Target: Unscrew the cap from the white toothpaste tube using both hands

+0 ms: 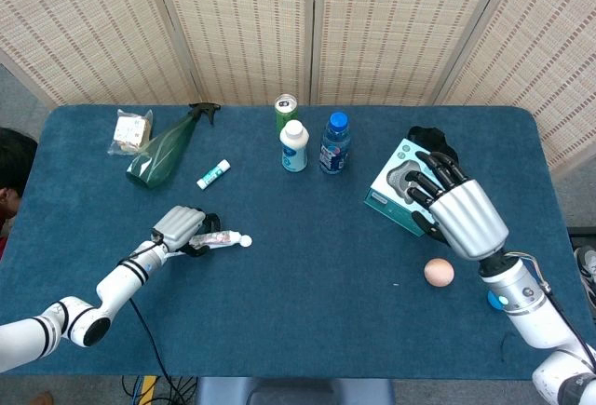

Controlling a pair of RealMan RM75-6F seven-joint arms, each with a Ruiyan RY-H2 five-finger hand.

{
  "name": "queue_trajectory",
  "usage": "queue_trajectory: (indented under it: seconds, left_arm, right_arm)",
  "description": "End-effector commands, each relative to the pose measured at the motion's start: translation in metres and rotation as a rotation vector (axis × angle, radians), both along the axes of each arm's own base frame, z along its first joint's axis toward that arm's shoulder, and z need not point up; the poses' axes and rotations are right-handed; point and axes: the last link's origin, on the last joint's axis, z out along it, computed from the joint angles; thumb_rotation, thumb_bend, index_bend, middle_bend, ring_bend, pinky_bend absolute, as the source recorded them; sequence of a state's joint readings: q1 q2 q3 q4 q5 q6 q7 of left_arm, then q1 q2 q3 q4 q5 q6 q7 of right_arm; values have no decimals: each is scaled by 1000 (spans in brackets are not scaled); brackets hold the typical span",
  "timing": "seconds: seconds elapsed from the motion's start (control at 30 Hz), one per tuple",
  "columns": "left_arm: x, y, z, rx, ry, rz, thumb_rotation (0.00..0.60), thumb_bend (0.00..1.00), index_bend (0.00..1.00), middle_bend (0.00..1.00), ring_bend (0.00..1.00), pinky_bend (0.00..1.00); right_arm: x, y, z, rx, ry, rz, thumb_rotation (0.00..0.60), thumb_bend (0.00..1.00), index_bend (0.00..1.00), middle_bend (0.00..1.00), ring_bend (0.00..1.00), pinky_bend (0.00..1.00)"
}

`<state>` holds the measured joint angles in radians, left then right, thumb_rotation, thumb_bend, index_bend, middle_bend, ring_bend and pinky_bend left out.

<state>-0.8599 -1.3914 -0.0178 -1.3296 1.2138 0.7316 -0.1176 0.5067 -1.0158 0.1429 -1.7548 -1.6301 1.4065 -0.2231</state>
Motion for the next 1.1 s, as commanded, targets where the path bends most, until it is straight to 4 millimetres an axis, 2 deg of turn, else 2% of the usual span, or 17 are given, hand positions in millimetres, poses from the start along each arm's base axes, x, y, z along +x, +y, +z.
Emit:
queue_trajectory:
  seconds: [0.03, 0.2, 0.3, 0.53, 0.63, 0.8, 0.9, 1.1]
  left_arm:
    - [-1, -3, 9, 16, 1, 18, 600, 429, 207, 291, 179, 274]
    - [-13, -12, 27, 79, -17, 57, 600, 429, 200, 280, 175, 265]
    - [-26, -23, 45, 141, -9, 78, 600, 429, 204, 280, 175, 261]
    - [-55, -60, 88, 410, -44, 139, 600, 429, 221, 280, 175, 260]
    - [-68, -77, 101, 510, -28, 170, 600, 429, 232, 280, 175, 258]
    - [-88, -108, 118, 620, 25, 237, 600, 429, 257, 280, 175, 258]
    - [-93, -127, 127, 652, 13, 267, 600, 429, 275, 282, 175, 256]
    - [-88, -154, 135, 670, 12, 257, 600, 429, 288, 285, 175, 254]
  right_arm:
    - [-10, 2, 6, -18, 7, -33, 600, 231, 582, 394, 136, 197]
    - [-29, 8, 16, -39, 1, -116, 600, 231, 582, 395, 136, 196]
    - [-44, 15, 22, -54, 18, -187, 600, 231, 554, 390, 136, 196]
    - [-77, 40, 35, -77, 46, -370, 600, 231, 310, 344, 136, 196]
    - [-89, 50, 37, -90, 53, -431, 600, 232, 243, 323, 136, 197]
    - [-111, 68, 34, -111, 59, -526, 600, 232, 238, 305, 133, 197]
    - [-120, 79, 30, -111, 41, -561, 600, 231, 238, 306, 131, 196]
    - [-128, 95, 27, -134, 11, -586, 600, 232, 238, 306, 131, 197]
